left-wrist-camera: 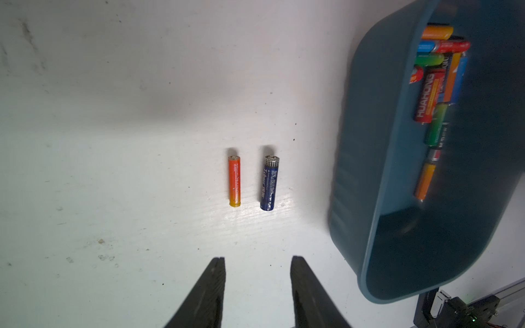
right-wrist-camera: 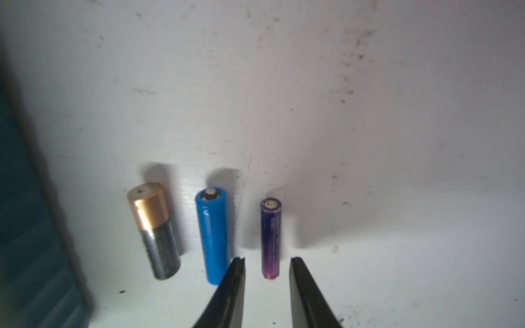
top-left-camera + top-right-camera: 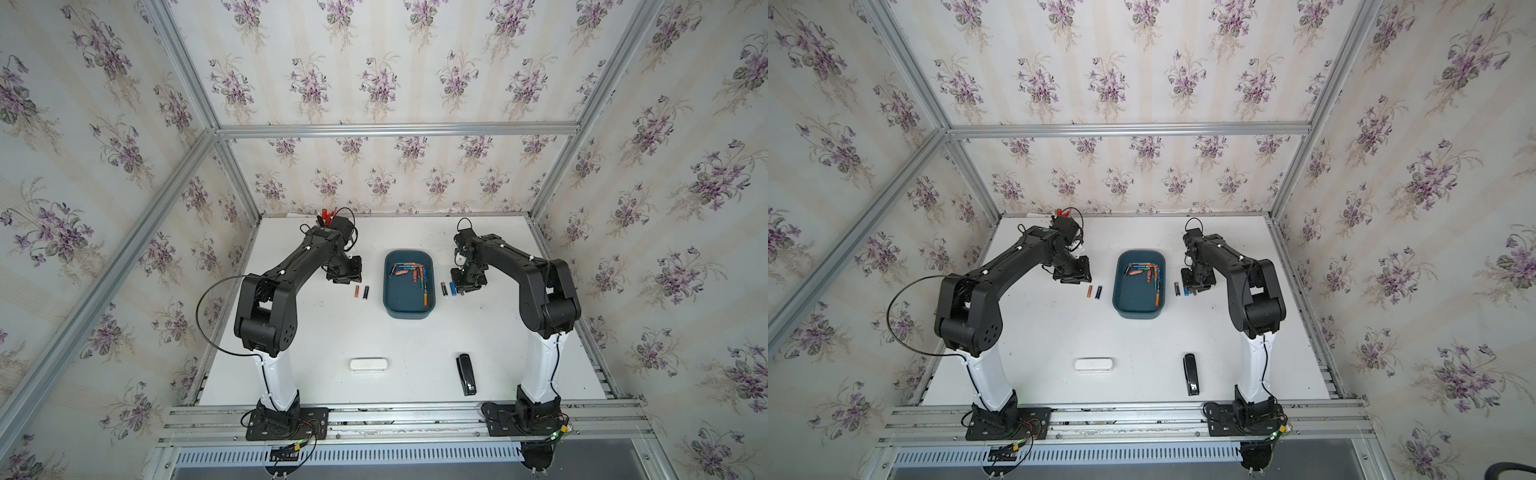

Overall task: Take the batteries out of the storage box
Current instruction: Place the battery at the center of the board, then pick up the battery from the storage box.

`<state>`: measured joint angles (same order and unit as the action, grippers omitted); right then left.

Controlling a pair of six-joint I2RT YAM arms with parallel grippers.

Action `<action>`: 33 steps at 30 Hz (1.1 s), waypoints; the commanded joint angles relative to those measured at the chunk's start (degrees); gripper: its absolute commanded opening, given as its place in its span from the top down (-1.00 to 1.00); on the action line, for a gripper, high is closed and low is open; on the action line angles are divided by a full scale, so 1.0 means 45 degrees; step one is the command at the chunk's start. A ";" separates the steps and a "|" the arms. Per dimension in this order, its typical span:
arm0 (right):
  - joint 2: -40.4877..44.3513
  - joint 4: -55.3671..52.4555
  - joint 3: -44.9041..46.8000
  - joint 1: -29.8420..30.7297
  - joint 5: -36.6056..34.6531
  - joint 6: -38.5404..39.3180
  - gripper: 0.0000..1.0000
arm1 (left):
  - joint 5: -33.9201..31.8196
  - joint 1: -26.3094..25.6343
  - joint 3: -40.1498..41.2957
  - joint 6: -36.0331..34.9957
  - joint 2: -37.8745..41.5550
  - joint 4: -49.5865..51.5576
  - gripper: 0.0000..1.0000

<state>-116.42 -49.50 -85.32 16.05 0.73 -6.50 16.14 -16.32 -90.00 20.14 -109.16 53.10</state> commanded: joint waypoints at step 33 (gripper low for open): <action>0.1886 -0.0819 -0.1437 -0.0791 0.1007 -0.0567 0.30 | -0.1585 -0.4245 -0.8861 0.1273 -0.7034 -0.0371 0.07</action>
<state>-108.51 -51.90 -91.48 12.75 5.43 -9.58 7.05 -35.27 -129.36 24.88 -139.79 54.57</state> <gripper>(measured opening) 0.349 0.466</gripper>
